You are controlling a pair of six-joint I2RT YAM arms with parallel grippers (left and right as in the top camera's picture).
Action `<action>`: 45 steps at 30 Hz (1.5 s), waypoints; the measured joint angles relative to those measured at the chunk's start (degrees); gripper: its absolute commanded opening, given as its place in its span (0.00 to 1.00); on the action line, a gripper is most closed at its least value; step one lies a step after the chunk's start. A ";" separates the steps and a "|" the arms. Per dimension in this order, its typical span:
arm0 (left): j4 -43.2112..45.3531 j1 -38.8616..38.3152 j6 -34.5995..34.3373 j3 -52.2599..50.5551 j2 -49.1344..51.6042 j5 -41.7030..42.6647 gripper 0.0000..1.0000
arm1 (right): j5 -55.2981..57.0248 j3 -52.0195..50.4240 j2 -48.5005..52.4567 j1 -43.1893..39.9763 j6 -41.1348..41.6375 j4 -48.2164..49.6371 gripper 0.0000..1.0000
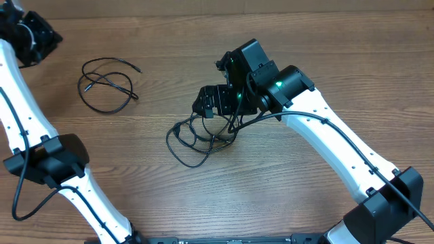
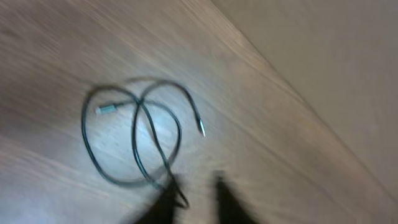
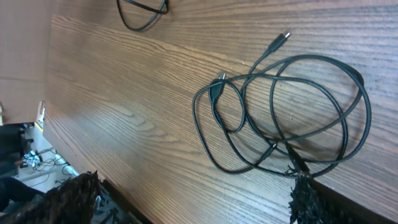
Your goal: Untangle cables
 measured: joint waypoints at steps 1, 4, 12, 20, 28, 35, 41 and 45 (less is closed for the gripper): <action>-0.46 -1.18 0.00 -0.20 0.00 -1.16 0.04 | -0.02 0.00 0.00 0.00 0.00 0.11 1.00; -0.96 -5.11 -0.24 -2.73 0.00 -6.29 0.04 | -0.04 0.00 0.00 0.00 0.00 0.20 1.00; 2.01 -14.58 -6.12 -11.58 0.04 -23.23 0.04 | -0.02 0.00 0.00 0.00 0.00 0.09 1.00; 7.80 -13.18 -7.63 -22.32 0.04 -27.93 0.04 | -0.02 0.00 0.00 0.00 -0.02 -0.72 1.00; 9.51 -10.71 -7.65 -29.16 0.04 -28.79 0.04 | 0.09 0.00 0.00 0.00 0.02 -0.09 1.00; 9.64 -9.09 -7.65 -29.94 0.09 -29.24 0.04 | 0.09 0.00 0.55 0.00 0.00 -0.07 1.00; 10.05 -8.46 -7.65 -31.10 0.09 -30.77 0.04 | 0.00 0.00 2.60 0.00 -0.02 -0.11 1.00; 11.96 -8.24 -7.65 -33.88 0.11 -31.32 0.04 | -0.07 0.00 3.02 0.00 0.02 -0.04 1.00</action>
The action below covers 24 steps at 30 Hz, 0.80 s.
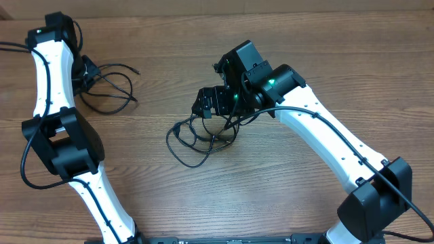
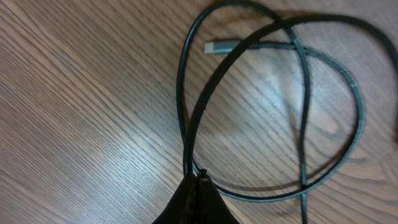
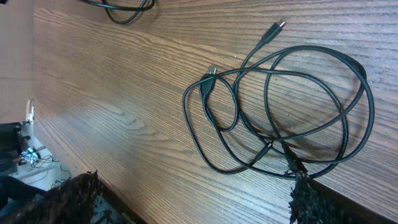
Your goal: Untangle cables
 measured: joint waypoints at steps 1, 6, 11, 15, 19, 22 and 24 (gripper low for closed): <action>0.63 0.00 0.00 -0.94 0.00 -0.02 0.04 | -0.02 0.00 0.00 0.00 -0.04 -0.09 1.00; 4.68 0.37 0.02 -5.95 0.02 -0.11 0.04 | -0.02 0.00 0.00 0.02 0.00 -0.50 1.00; 8.07 1.33 0.07 -9.09 0.02 -0.20 0.04 | -0.04 0.00 0.00 0.00 -0.02 -0.63 1.00; 11.19 2.51 0.28 -11.76 0.02 -0.26 0.04 | -0.02 0.00 0.00 0.00 -0.02 -0.68 1.00; 13.75 3.63 0.33 -14.32 0.02 -0.42 0.04 | -0.02 0.00 0.00 0.00 -0.02 -0.63 1.00; 15.17 4.37 0.48 -15.72 0.02 -0.55 0.05 | -0.04 0.00 0.00 0.00 -0.02 -0.63 1.00; 16.46 4.79 0.48 -16.50 0.02 -0.92 0.04 | -0.04 0.00 0.00 0.00 0.00 -0.63 1.00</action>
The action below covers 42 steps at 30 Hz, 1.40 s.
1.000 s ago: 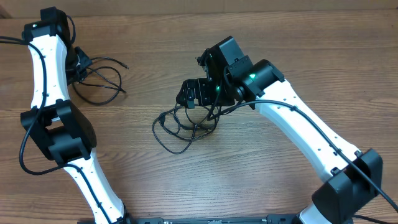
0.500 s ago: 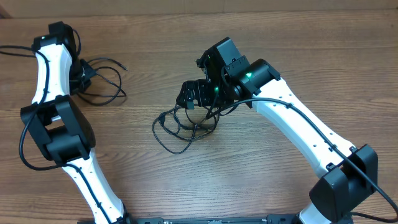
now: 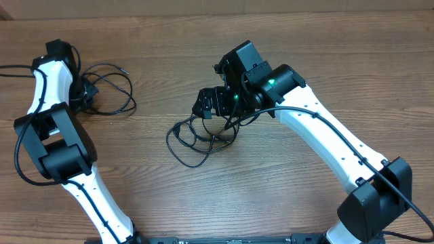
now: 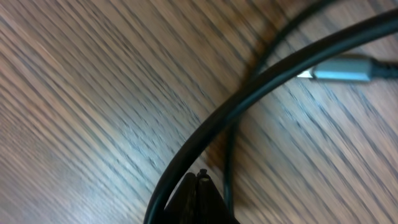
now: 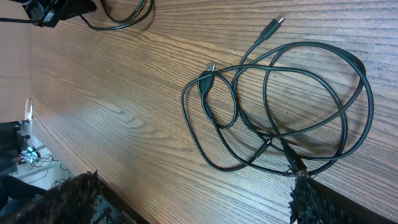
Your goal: Untangle cables
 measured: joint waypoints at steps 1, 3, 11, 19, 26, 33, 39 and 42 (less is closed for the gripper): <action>0.74 0.33 0.00 -0.39 0.00 -0.15 0.04 | 0.02 0.00 0.00 0.00 -0.02 0.02 1.00; 2.19 0.68 0.00 -1.31 0.00 -0.37 0.04 | 0.02 0.00 0.00 0.00 -0.02 0.04 1.00; 6.32 1.07 0.24 -2.91 0.00 -0.37 0.04 | 0.02 0.00 0.00 0.00 0.00 0.09 1.00; 10.95 1.07 3.19 -5.35 -0.66 -0.13 0.06 | 0.02 0.00 0.00 0.00 0.00 0.15 1.00; 8.04 1.09 3.48 -5.09 -0.85 0.74 0.04 | 0.02 0.00 0.00 0.00 -0.02 0.13 1.00; -2.45 1.09 4.37 -0.63 -0.87 6.54 0.08 | 0.02 0.00 0.00 0.00 0.00 0.15 1.00; -5.05 1.07 5.55 5.22 -2.97 12.76 0.29 | 0.02 0.00 0.00 0.00 0.02 -0.04 1.00; -7.32 1.07 5.81 8.02 -4.09 14.53 0.30 | 0.02 0.00 0.00 0.00 -0.02 -0.26 1.00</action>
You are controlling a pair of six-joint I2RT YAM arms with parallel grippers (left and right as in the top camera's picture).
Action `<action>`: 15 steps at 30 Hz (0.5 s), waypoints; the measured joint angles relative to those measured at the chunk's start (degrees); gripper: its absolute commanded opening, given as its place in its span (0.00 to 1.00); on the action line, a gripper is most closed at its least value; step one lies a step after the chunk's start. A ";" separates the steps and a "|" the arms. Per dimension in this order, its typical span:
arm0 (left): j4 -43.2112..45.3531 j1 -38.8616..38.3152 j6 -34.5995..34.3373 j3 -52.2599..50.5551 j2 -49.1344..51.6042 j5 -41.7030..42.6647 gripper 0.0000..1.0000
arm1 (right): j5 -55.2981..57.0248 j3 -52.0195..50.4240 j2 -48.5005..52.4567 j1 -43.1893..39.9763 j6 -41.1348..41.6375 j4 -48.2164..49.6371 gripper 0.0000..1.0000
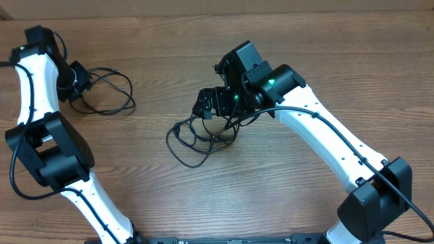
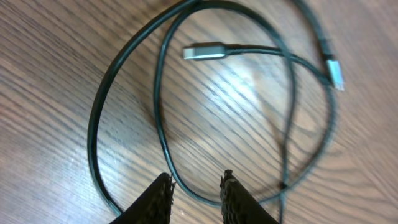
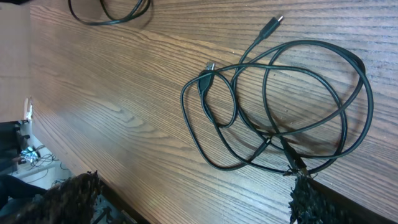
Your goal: Untangle cables
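A thin black cable (image 1: 108,91) lies in a loose loop at the far left, with two metal plugs (image 2: 205,50) showing in the left wrist view. My left gripper (image 1: 74,74) hovers over the loop's left side, open (image 2: 194,185), and one strand curves on the table between its fingertips. A second black cable tangle (image 1: 200,139) lies mid-table, with several crossed loops (image 3: 280,106). My right gripper (image 1: 213,102) hangs just above the tangle's far edge, open wide (image 3: 189,193), its right finger (image 3: 305,196) beside the outer strand.
Brown wood-grain table (image 1: 305,41). The right arm's white links (image 1: 339,149) stretch from the front right corner to the middle. The left arm (image 1: 41,115) runs up the left edge. The table's edge (image 3: 37,93) shows in the right wrist view.
My left gripper was shut on the left cable, low on the table. It is now open and higher, and the loop lies free below it. The right arm has not moved.
First my left gripper was off at the far left corner, away from the small loop. Then it was down at the loop's left side, shut on a strand, and the loop shifted slightly. Now it has let go. The right gripper stayed open over the middle tangle throughout.
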 measured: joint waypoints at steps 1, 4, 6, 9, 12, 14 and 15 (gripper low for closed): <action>-0.79 0.00 0.04 0.90 -0.15 0.37 0.31 | 0.00 0.00 0.00 0.00 0.04 -0.07 1.00; -3.19 0.02 0.07 3.85 -0.22 1.57 0.36 | -0.02 0.00 0.00 0.00 0.00 0.02 1.00; -4.74 0.02 0.07 6.16 -0.22 3.06 0.55 | 0.00 0.00 0.00 0.00 0.02 0.33 1.00; -6.64 0.02 0.42 11.54 -0.22 6.47 0.99 | -0.02 0.00 0.00 0.00 0.02 1.44 1.00; -8.20 0.02 0.35 17.38 -0.35 9.86 1.00 | -0.48 0.00 0.00 0.00 0.02 3.04 1.00; -9.49 0.02 0.42 20.59 -1.03 11.39 1.00 | -1.27 0.00 0.00 0.02 0.04 4.94 1.00; -10.01 0.02 0.42 21.79 -1.51 11.96 0.99 | -1.92 0.00 0.00 0.02 0.02 6.05 1.00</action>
